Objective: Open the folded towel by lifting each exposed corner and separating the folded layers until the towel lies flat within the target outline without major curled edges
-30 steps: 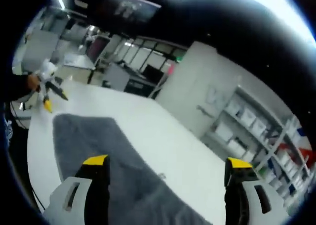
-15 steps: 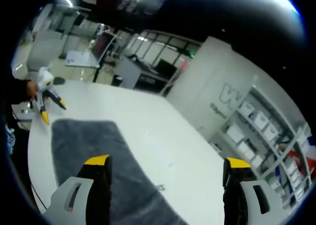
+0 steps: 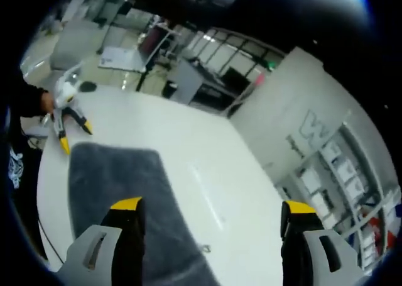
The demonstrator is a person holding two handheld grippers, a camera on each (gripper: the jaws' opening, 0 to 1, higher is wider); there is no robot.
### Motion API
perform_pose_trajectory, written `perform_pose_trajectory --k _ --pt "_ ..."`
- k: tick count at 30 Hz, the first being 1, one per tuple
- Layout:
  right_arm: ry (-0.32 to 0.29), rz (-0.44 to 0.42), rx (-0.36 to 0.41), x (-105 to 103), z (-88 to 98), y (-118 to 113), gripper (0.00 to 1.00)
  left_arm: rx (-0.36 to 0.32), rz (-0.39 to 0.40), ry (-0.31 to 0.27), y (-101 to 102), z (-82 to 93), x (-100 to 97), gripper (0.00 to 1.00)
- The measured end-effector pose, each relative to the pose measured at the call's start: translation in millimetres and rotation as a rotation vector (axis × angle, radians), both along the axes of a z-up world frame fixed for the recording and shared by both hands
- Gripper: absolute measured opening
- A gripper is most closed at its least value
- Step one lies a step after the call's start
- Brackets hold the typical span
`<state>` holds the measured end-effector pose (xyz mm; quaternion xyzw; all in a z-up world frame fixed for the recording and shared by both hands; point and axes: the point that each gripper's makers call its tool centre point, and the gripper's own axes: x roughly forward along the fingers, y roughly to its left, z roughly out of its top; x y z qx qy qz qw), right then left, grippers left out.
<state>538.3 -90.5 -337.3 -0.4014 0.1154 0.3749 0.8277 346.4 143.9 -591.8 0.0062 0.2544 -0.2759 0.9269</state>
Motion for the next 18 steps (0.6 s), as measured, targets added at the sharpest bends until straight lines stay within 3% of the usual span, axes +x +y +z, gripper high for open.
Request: perform_pose_trajectory --k 11,16,18 --pt "0.036 0.065 -0.099 23 -14.5 60 0.86 -0.019 0.001 0.027 -1 -7.5 2.5 0.55" --pt "0.059 0.095 -0.148 32 -29.6 87 0.84 0.009 0.000 0.015 0 -9.4 5.4 0.49" --pt "0.052 0.111 -0.182 36 -36.1 97 0.84 0.034 -0.029 -0.014 -3 -9.5 5.7 0.49"
